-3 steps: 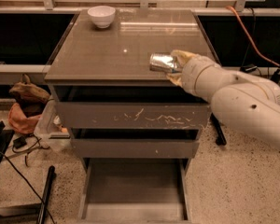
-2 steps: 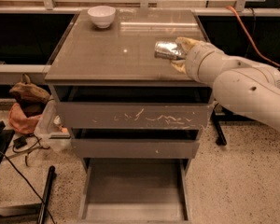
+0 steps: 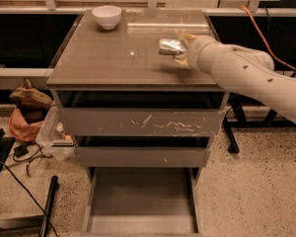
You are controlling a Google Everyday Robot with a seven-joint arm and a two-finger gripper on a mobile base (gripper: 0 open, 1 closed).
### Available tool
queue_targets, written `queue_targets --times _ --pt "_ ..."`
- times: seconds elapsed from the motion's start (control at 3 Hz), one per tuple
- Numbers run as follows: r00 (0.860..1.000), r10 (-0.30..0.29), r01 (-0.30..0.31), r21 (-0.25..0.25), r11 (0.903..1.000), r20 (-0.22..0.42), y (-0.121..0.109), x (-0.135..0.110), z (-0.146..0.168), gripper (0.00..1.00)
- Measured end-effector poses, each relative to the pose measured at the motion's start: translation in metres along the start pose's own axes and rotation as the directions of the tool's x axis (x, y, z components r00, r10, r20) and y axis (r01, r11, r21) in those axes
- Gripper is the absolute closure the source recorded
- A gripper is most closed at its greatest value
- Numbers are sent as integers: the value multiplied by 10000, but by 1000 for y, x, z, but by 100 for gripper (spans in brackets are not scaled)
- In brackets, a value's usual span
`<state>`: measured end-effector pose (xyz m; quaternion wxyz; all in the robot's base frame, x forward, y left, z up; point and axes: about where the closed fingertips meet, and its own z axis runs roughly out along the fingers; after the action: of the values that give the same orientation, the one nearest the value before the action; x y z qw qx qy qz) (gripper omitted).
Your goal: Pick redbull can from bottom drawer and place on counter
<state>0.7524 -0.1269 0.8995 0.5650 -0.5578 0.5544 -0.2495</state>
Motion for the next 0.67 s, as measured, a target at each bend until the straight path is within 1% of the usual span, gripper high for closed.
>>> queue_targets --times 0.33,0.67 --pt "9888 1451 -1409 -997 9850 359 9 -12 30 100" --pt "9681 2470 -2322 -2182 9479 429 26 -14 43 100"
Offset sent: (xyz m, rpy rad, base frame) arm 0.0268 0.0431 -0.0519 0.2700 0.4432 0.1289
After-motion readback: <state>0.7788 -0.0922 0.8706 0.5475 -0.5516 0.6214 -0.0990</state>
